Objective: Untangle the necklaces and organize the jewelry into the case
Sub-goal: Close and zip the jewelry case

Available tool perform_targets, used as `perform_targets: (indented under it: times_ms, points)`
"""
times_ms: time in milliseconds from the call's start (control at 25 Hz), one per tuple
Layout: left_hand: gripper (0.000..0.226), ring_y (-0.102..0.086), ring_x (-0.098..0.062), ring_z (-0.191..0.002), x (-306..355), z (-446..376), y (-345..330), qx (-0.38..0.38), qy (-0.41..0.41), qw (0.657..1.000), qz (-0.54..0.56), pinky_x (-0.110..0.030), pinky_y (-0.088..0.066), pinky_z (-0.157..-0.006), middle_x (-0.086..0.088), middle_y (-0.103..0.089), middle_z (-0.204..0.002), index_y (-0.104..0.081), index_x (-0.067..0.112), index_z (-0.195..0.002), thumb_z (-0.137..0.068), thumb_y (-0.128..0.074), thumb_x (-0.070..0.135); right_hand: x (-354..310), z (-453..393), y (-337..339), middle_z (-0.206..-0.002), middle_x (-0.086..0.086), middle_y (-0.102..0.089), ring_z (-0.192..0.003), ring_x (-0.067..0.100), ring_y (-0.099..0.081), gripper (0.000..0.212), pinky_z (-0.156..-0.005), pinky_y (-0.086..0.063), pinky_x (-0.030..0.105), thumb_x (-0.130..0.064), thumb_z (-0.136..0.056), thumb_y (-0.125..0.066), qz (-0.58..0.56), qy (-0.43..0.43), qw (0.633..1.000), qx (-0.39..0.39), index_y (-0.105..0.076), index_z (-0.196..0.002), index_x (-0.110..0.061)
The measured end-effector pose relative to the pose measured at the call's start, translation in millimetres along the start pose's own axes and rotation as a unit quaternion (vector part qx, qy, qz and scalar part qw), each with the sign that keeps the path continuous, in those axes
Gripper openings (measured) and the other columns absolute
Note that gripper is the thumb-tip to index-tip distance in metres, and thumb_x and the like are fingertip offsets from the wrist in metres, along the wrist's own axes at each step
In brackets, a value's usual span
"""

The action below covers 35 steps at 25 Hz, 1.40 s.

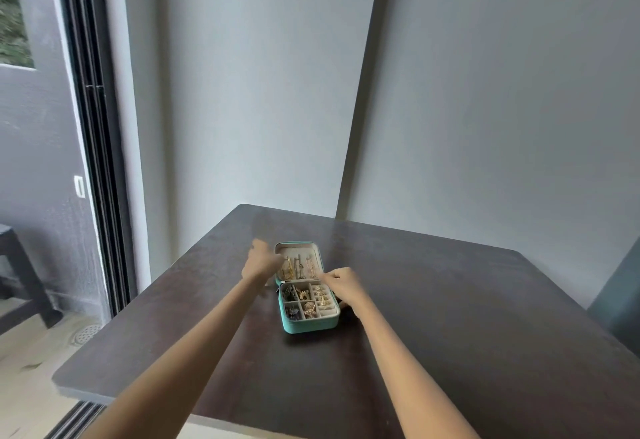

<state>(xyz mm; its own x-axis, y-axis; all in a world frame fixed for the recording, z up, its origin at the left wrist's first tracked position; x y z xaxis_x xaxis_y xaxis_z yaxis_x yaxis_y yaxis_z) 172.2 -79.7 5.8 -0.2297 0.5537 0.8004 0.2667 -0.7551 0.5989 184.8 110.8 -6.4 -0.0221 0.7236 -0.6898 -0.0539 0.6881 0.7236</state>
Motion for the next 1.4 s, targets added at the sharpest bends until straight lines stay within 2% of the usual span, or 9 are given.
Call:
perform_targets:
  times_ms: [120,320,440,600,760,960,1160,1280,1400]
  points:
    - [0.019,-0.065,-0.03,-0.061,-5.2,-2.0,-1.4,-0.048,0.003,0.997,0.061,-0.044,-0.06,-0.069,-0.015,-0.066,-0.085,-0.061,0.004,-0.091,-0.076,-0.05,0.005,-0.9,-3.5,-3.0,-0.047,-0.003,-0.045,-0.053,0.02,-0.053,0.049,-0.06,-0.047,0.034,-0.044,-0.08,-0.057,0.015,-0.005,0.999,0.045,-0.037,-0.043,-0.018]
    - [0.027,-0.064,-0.022,-0.061,3.8,-4.4,-15.8,-0.08,-0.029,0.971,0.223,-0.031,-0.056,-0.057,-0.01,-0.07,-0.087,-0.065,0.006,-0.102,-0.076,-0.072,0.007,16.1,-8.9,6.2,-0.048,-0.005,-0.044,-0.053,0.016,-0.05,0.041,-0.054,-0.048,0.035,-0.039,-0.078,-0.059,-0.09,-0.027,0.989,0.114,-0.044,-0.046,-0.019]
    - [0.023,-0.063,-0.014,-0.059,24.1,-2.6,-34.8,-0.103,-0.072,0.957,0.261,-0.022,-0.052,-0.052,-0.008,-0.07,-0.08,-0.065,-0.001,-0.103,-0.081,-0.068,0.003,35.2,-9.1,21.5,-0.065,-0.007,-0.061,-0.067,0.011,-0.055,0.019,-0.053,-0.037,0.025,-0.034,-0.083,-0.061,-0.144,-0.036,0.973,0.178,-0.066,-0.071,-0.021]
    - [0.022,-0.066,-0.011,-0.062,49.7,5.2,-61.5,-0.134,-0.106,0.935,0.312,-0.02,-0.054,-0.055,-0.009,-0.07,-0.08,-0.065,-0.002,-0.1,-0.081,-0.058,-0.01,61.9,-13.5,39.4,-0.086,-0.006,-0.07,-0.08,0.011,-0.062,0.012,-0.059,-0.042,0.021,-0.027,-0.086,-0.06,-0.2,-0.033,0.958,0.203,-0.067,-0.091,-0.019]
    - [0.022,-0.063,-0.011,-0.069,55.0,10.6,-70.9,-0.137,-0.127,0.923,0.338,-0.016,-0.052,-0.057,-0.006,-0.067,-0.082,-0.062,0.005,-0.095,-0.082,-0.056,-0.011,73.0,-16.0,49.7,-0.088,-0.003,-0.072,-0.083,0.013,-0.067,0.006,-0.067,-0.049,0.026,-0.019,-0.087,-0.061,-0.26,0.009,0.946,0.191,-0.063,-0.092,-0.022]
    - [0.02,-0.064,-0.017,-0.079,35.1,10.0,-67.5,-0.165,-0.175,0.901,0.361,-0.021,-0.056,-0.069,-0.011,-0.066,-0.089,-0.061,0.006,-0.093,-0.084,-0.059,-0.011,76.9,-16.2,49.7,-0.086,0.002,-0.072,-0.083,0.018,-0.068,0.016,-0.076,-0.052,0.035,-0.013,-0.085,-0.064,-0.285,0.045,0.943,0.167,-0.061,-0.092,-0.027]
    - [0.021,-0.066,-0.003,-0.079,27.2,15.8,-61.6,-0.199,-0.232,0.902,0.303,-0.017,-0.054,-0.072,-0.008,-0.066,-0.09,-0.059,0.008,-0.088,-0.081,-0.063,-0.011,75.4,-9.3,52.0,-0.092,0.002,-0.069,-0.082,0.011,-0.063,0.025,-0.071,-0.051,0.024,0.001,-0.082,-0.066,-0.304,0.066,0.939,0.147,-0.063,-0.095,-0.02]
    - [0.024,-0.064,-0.008,-0.093,19.6,21.5,-61.8,-0.229,-0.241,0.898,0.287,-0.021,-0.054,-0.081,-0.007,-0.065,-0.102,-0.057,0.01,-0.095,-0.081,-0.068,-0.005,74.7,-3.3,52.4,-0.094,0.001,-0.067,-0.081,0.012,-0.062,0.023,-0.069,-0.053,0.026,0.003,-0.085,-0.062,-0.311,0.072,0.938,0.136,-0.063,-0.097,-0.016]
    - [0.048,-0.055,-0.014,-0.117,12.7,24.1,-61.3,-0.283,-0.234,0.896,0.249,-0.028,-0.047,-0.098,-0.006,-0.058,-0.124,-0.052,0.016,-0.117,-0.071,-0.065,0.007,75.5,-0.1,54.1,-0.094,0.001,-0.066,-0.079,0.01,-0.061,0.024,-0.065,-0.053,0.021,0.004,-0.087,-0.058,-0.315,0.069,0.938,0.127,-0.063,-0.101,-0.015]
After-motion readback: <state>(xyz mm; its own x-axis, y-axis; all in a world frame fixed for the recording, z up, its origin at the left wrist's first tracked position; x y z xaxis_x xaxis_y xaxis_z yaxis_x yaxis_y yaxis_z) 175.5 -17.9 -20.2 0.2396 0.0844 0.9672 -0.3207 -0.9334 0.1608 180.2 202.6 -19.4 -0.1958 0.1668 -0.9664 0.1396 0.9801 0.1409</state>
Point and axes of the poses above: each hand's wrist, its own z-axis away from the middle knuckle, its own y-axis out of the back of the hand, x = y × z, the point moved 2 cm from there along -z, towards the middle knuckle
